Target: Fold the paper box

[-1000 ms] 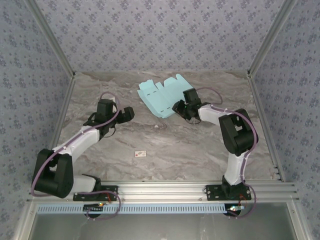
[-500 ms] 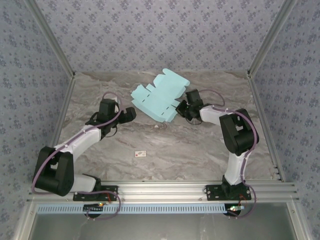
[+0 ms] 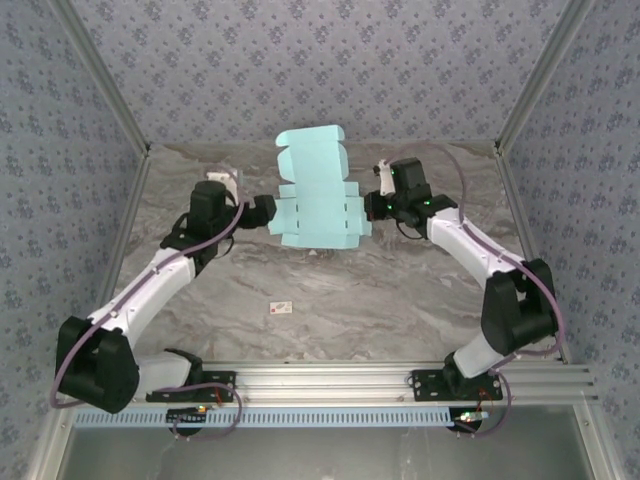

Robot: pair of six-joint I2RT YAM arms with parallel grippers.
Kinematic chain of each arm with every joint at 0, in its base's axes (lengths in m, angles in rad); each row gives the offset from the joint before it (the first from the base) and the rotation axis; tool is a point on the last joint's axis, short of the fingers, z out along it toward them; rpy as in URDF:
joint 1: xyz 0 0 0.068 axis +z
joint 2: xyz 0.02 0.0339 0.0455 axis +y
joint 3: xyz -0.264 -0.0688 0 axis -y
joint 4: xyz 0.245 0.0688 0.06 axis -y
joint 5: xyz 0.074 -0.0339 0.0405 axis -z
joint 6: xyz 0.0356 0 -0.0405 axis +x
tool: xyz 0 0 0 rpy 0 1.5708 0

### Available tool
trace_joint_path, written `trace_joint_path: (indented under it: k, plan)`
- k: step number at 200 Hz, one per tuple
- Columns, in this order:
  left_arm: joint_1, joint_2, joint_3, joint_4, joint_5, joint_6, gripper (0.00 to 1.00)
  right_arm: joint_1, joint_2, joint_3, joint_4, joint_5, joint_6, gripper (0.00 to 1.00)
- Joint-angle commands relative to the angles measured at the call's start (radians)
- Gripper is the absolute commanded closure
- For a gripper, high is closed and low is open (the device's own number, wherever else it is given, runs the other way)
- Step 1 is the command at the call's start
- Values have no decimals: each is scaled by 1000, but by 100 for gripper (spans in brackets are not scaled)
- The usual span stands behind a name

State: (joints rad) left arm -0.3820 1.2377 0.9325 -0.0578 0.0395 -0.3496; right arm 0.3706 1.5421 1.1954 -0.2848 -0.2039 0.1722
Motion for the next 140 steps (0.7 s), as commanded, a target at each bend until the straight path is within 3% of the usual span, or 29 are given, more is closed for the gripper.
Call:
trace_joint_path:
  k: [1,39,70,104,140]
  plan:
    - [-24,-15,141,-53,-7,213,6,5,-40,72,-128,-54,-243,100]
    - [-31,18,372,-286,30,667,6,23,-50,152,-191,-168,-351,100]
    - [-20,91,560,-534,120,914,6,48,-64,187,-215,-201,-446,100]
    - [14,169,718,-736,220,1089,5,54,-68,248,-286,-255,-533,100]
    - [79,226,816,-822,309,1138,5,57,-92,274,-361,-321,-608,100]
